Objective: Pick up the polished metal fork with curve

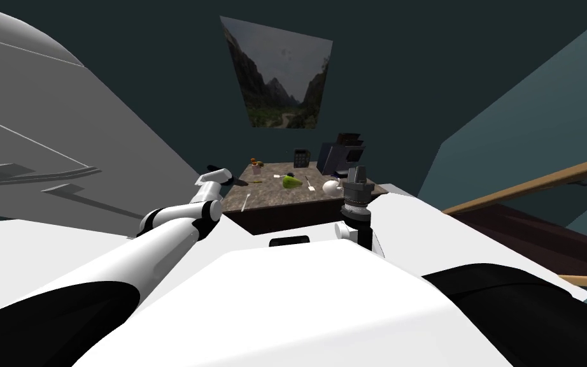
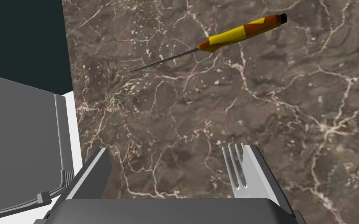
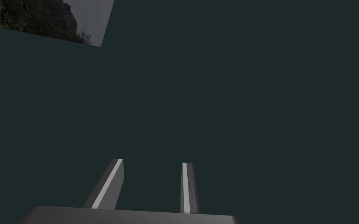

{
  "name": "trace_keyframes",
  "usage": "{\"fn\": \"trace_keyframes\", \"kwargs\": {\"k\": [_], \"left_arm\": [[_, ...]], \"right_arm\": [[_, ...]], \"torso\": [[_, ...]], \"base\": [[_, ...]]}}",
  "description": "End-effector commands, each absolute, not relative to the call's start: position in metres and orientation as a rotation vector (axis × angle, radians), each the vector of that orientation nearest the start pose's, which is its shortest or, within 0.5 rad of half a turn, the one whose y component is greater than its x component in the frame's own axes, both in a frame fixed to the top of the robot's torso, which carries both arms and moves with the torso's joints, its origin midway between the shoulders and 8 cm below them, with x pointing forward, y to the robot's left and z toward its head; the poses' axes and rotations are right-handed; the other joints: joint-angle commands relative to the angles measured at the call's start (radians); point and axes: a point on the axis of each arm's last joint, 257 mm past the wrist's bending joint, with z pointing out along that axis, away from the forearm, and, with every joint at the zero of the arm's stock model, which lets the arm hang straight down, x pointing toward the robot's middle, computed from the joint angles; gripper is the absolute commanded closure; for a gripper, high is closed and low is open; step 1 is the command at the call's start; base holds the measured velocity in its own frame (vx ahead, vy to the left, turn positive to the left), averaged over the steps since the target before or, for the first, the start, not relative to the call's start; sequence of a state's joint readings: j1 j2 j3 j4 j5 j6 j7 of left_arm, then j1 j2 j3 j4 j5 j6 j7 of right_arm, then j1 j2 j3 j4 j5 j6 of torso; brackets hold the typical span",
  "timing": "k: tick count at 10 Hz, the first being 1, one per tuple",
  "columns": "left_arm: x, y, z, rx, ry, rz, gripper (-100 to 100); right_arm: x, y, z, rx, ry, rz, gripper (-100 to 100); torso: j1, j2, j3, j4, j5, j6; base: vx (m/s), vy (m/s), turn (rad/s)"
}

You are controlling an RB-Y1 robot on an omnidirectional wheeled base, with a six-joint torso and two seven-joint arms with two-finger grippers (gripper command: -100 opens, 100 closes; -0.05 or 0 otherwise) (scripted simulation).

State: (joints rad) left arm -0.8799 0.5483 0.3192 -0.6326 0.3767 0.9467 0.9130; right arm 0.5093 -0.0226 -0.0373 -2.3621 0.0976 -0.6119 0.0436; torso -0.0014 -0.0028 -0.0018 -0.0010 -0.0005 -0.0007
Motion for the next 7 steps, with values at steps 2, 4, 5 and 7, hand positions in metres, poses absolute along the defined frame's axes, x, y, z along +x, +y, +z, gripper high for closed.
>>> {"fn": "trace_keyframes", "kwargs": {"k": [2, 4, 5, 7], "left_arm": [[0.612, 0.446, -0.271, -2.865, 0.300, -0.901, -100], [0.599, 0.444, -0.285, -2.922, 0.261, -0.841, -100], [0.598, 0.444, -0.287, -2.925, 0.259, -0.836, -100], [0.574, 0.441, -0.310, -3.016, 0.191, -0.727, -100]], "right_arm": [[0.306, -0.265, 0.075, 0.408, 0.570, 1.202, 0], [0.306, -0.265, 0.075, 0.408, 0.570, 1.202, 0], [0.306, -0.265, 0.075, 0.408, 0.570, 1.202, 0], [0.306, -0.265, 0.075, 0.408, 0.570, 1.202, 0]], "torso": [[0.000, 0.000, 0.000, 0.000, 0.000, 0.000], [0.000, 0.000, 0.000, 0.000, 0.000, 0.000], [-0.001, -0.001, 0.000, 0.000, 0.000, 0.000], [0.000, 0.000, 0.000, 0.000, 0.000, 0.000]], "base": [[0.028, -0.053, 0.055], [0.039, -0.058, 0.049], [0.035, -0.048, 0.036], [0.039, -0.058, 0.071]]}}
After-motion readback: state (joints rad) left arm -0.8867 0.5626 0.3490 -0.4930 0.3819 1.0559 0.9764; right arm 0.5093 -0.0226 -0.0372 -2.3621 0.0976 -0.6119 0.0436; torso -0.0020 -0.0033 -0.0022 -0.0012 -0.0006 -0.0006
